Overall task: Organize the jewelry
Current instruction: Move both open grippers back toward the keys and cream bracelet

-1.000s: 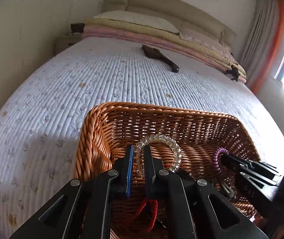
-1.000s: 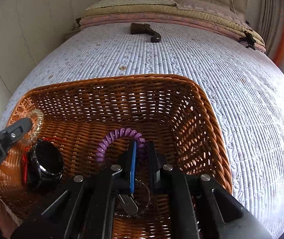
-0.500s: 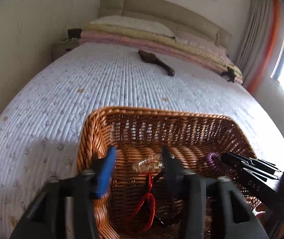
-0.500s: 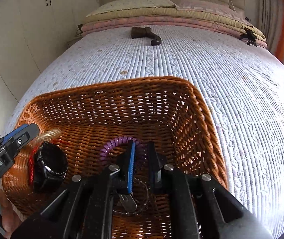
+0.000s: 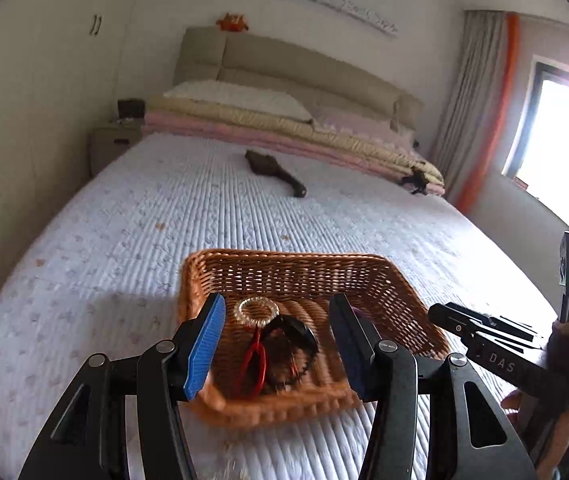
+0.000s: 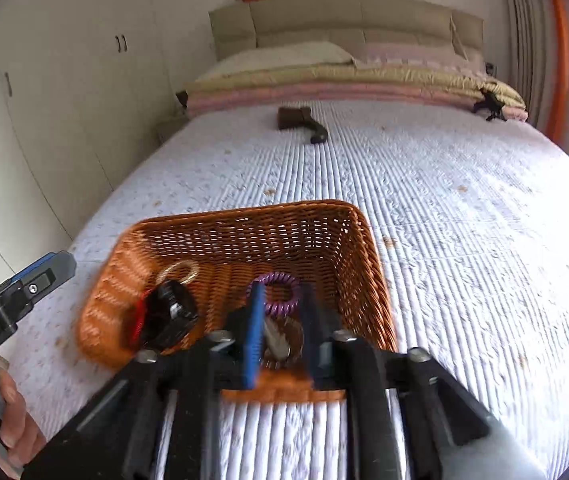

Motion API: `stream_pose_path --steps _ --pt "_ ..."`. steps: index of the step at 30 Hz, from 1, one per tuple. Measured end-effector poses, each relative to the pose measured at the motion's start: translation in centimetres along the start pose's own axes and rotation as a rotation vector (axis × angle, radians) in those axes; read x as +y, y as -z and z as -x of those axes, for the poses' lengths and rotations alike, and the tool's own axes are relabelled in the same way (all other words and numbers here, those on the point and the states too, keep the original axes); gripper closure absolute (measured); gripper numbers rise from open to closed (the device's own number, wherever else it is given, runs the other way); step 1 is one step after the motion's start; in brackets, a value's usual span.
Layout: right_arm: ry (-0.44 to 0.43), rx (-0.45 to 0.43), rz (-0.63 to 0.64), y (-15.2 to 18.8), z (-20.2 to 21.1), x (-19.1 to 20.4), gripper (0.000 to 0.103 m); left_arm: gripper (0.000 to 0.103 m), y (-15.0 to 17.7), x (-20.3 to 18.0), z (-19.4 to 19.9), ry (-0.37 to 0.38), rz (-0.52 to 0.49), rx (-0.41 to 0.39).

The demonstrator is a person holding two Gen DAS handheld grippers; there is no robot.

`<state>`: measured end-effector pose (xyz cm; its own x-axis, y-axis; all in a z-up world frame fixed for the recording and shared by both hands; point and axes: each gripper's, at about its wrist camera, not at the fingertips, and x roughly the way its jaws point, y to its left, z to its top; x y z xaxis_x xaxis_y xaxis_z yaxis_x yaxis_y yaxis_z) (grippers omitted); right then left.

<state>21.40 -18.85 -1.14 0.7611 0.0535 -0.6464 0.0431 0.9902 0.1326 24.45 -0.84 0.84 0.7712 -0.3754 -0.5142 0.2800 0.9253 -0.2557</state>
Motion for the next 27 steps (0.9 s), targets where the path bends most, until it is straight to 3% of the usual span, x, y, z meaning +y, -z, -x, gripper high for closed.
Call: stream_pose_path --steps 1,4,8,12,14,19,27 --pt "-0.004 -0.019 -0.002 0.5 1.3 0.2 0.054 0.042 0.3 -0.1 1.6 0.004 -0.006 -0.012" --pt "-0.028 -0.056 0.005 2.1 4.7 0.9 0.054 0.026 1.1 0.1 6.1 0.014 0.003 -0.059" --pt "-0.061 -0.092 0.021 5.3 8.9 2.0 0.053 0.024 3.3 0.8 11.3 -0.005 0.022 -0.104" --pt "-0.073 -0.092 0.056 9.3 11.2 3.5 0.047 0.023 7.0 1.3 14.4 -0.049 0.022 -0.084" --pt "-0.09 -0.077 0.073 11.4 11.6 3.9 0.046 0.023 8.9 1.2 15.2 -0.058 0.004 -0.069" --pt "-0.115 -0.019 0.088 15.8 11.3 4.1 0.047 0.023 14.1 0.0 15.8 0.0 -0.032 -0.007" --pt "-0.15 0.059 0.153 19.1 9.4 4.0 0.047 0.023 19.2 -2.8 12.2 0.144 -0.088 0.178"
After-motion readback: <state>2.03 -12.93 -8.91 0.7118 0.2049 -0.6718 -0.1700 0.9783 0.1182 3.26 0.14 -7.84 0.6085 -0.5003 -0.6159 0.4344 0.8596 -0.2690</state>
